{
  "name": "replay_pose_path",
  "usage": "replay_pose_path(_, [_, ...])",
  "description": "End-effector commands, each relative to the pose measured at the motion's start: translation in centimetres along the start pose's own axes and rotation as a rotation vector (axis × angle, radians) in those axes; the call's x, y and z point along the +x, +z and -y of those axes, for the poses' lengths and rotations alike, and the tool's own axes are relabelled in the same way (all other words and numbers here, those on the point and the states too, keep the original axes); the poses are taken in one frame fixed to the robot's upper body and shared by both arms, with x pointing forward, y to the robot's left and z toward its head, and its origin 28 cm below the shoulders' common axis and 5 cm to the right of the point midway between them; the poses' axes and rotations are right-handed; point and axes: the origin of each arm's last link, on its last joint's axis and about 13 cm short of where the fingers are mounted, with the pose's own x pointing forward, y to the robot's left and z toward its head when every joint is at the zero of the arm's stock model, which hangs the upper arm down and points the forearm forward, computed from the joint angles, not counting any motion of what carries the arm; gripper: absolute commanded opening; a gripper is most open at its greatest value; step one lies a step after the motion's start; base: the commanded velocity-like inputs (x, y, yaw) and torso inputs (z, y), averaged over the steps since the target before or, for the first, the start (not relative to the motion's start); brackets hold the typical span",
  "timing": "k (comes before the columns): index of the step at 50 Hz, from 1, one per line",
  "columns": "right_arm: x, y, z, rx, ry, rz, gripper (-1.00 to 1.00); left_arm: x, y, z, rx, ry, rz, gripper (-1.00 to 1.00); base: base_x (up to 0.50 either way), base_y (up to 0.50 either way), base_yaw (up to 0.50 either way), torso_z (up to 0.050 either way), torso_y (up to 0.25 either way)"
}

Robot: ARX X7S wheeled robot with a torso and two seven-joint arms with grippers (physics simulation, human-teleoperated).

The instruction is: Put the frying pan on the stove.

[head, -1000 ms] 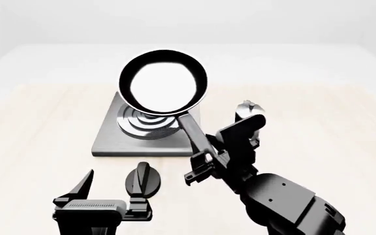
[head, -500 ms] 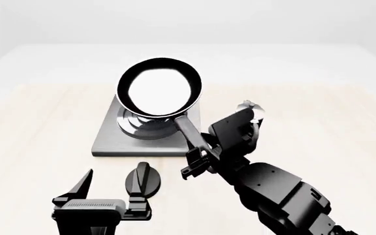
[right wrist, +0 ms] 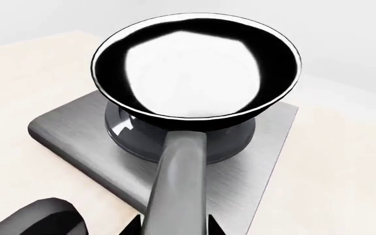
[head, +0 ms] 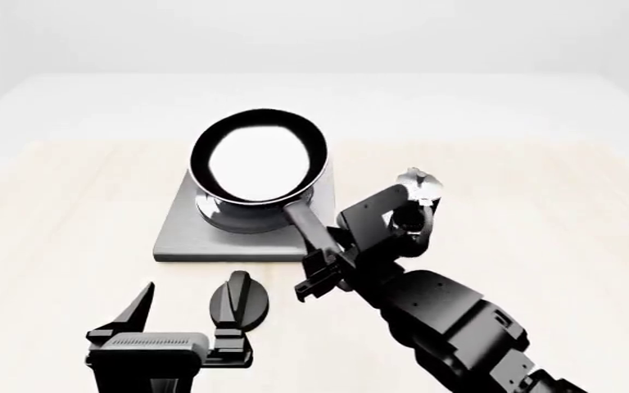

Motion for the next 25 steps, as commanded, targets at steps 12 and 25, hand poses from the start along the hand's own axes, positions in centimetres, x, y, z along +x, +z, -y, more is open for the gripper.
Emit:
replay_pose_path(12, [1.3,1.6,-0.1,-0.048,-0.012,0.065,-1.0,0.0,0.1,-0.1,-0.004,0.003,0.001,1.0,0.0,0.0,0.0,0.001,0.002])
replay_pose_path(25, [1.8,1.2,-0.1,-0.051,-0.013,0.057,-1.0,0.2,-0.2,-0.2,0.003,0.01,-0.004,1.0,0.0,0.0,0.0,0.001,0.002])
